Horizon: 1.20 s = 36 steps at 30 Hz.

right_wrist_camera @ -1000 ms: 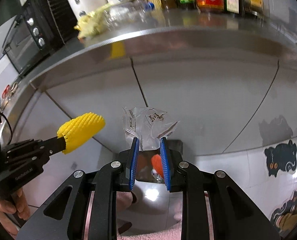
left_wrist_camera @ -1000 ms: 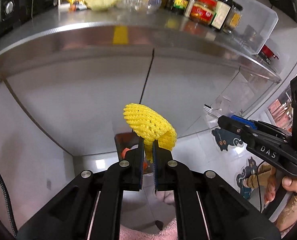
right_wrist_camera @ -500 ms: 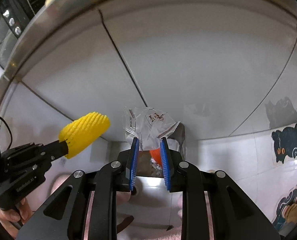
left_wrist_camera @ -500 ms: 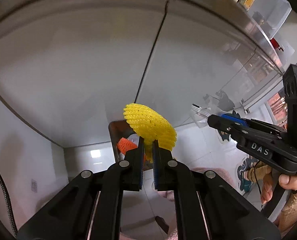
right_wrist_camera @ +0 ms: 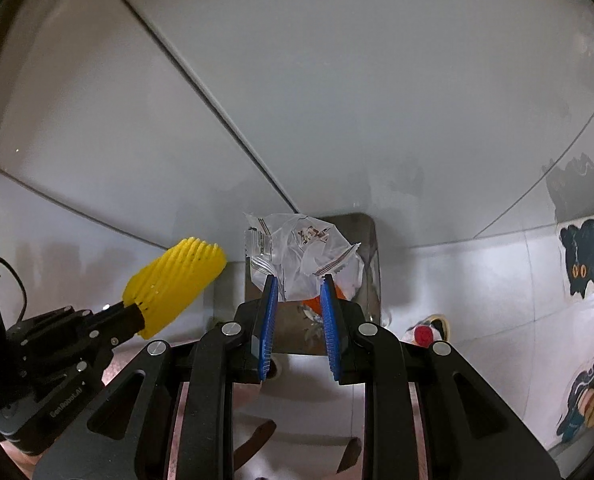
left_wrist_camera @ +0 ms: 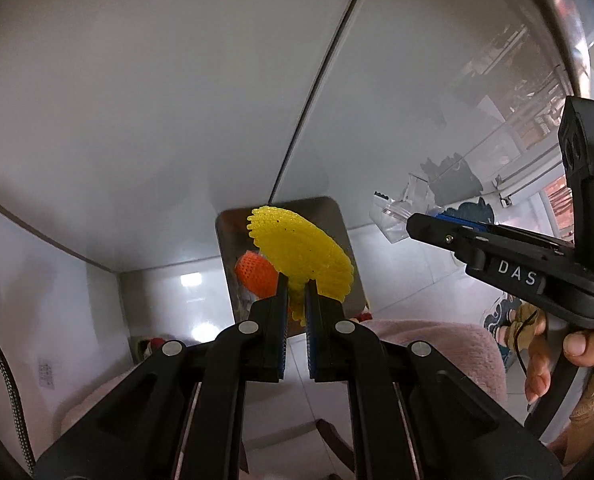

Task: Collect trash
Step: 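Carry the yellow net and clear wrapper down over the bin, then open both tools to drop the yellow net and wrapper into the bin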

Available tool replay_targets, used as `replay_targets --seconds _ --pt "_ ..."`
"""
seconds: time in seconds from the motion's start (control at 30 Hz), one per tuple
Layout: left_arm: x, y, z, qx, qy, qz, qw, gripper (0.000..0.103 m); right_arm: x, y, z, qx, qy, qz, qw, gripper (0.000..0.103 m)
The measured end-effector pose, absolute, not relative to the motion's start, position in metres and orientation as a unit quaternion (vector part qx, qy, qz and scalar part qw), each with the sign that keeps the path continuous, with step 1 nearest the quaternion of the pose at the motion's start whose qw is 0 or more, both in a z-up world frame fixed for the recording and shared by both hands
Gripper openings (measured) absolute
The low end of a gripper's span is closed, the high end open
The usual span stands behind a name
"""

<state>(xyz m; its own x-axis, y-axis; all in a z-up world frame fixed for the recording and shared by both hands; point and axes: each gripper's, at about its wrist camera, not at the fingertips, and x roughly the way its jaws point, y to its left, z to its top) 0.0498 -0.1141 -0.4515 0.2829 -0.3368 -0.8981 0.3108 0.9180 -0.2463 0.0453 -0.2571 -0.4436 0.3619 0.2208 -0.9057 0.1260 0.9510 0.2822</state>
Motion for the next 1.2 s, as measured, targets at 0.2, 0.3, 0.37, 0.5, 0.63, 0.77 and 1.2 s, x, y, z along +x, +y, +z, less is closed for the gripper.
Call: replay_targets --seconds 0.2,0.3,0.37,0.5,0.63,0.77,1.2 --pt "0.058 -0.125 -0.487 -0.013 0.598 -0.204 0.775 0.006 0.060 -0.256 -0.475 0.165 0.589 0.025 0.790 0.023" --pt "0.063 -0.130 -0.500 -0.010 0.614 -0.201 0.763 0.006 0.069 -0.255 -0.494 0.175 0.604 0.023 0.777 0.023" --pt "0.065 -0.133 -0.508 -0.010 0.623 -0.198 0.757 0.006 0.075 -0.254 -0.503 0.178 0.612 0.022 0.770 0.023" --pt "0.073 -0.134 -0.523 -0.013 0.637 -0.192 0.746 0.006 0.085 -0.252 -0.517 0.175 0.624 0.023 0.761 0.023" --pt "0.078 -0.136 -0.531 -0.020 0.646 -0.192 0.739 0.006 0.092 -0.251 -0.528 0.175 0.635 0.019 0.753 0.026" --pt "0.081 -0.137 -0.534 -0.025 0.650 -0.194 0.735 0.009 0.097 -0.253 -0.530 0.183 0.640 0.015 0.746 0.026" --pt "0.075 -0.135 -0.504 -0.026 0.624 -0.200 0.755 0.039 0.092 -0.254 -0.504 0.182 0.622 0.007 0.762 0.053"
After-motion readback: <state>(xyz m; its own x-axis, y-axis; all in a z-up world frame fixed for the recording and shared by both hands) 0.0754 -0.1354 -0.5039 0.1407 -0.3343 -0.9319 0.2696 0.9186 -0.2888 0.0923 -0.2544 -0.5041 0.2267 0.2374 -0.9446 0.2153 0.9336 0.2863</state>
